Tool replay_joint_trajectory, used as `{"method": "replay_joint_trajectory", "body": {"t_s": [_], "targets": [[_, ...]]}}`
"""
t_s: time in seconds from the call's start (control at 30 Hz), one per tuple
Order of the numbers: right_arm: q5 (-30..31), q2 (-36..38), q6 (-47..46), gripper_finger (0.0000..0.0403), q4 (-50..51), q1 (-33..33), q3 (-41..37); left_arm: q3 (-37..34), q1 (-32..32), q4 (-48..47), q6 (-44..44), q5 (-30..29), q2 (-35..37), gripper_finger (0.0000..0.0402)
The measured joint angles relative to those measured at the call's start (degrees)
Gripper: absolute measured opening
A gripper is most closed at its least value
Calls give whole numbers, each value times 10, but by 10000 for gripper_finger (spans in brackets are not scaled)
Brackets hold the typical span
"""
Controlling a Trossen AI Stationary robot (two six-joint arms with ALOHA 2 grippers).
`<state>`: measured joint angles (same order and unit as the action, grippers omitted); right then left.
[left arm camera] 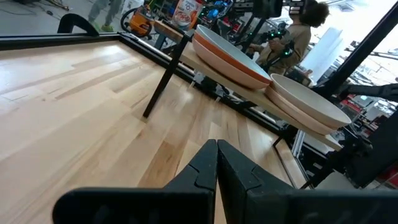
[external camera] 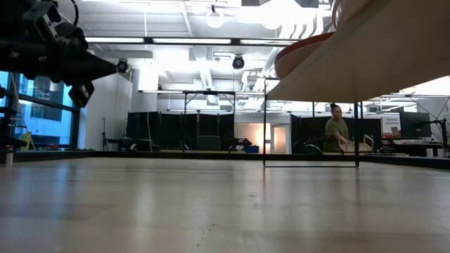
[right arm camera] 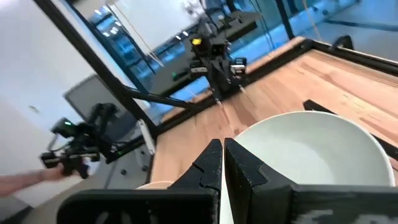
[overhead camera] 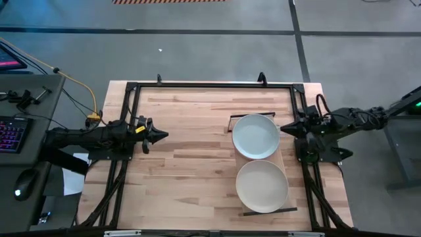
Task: Place and stack plates onto a shelf
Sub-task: Return to Home Position
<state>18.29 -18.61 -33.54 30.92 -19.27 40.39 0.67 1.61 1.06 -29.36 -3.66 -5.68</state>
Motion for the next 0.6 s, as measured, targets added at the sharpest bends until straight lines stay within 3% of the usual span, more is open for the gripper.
{"method": "replay_joint_trajectory", "body": {"t_s": [0.13, 0.37, 0.6], "targets": [[-10, 64, 15, 0, -54, 0, -55, 0, 0, 0, 0, 0, 0, 0], [-50, 132, 78, 0, -251, 5, -189, 0, 0, 0, 0, 0, 0, 0], [-66, 185, 123, 0, -202, 40, -205, 0, 0, 0, 0, 0, 0, 0]]}}
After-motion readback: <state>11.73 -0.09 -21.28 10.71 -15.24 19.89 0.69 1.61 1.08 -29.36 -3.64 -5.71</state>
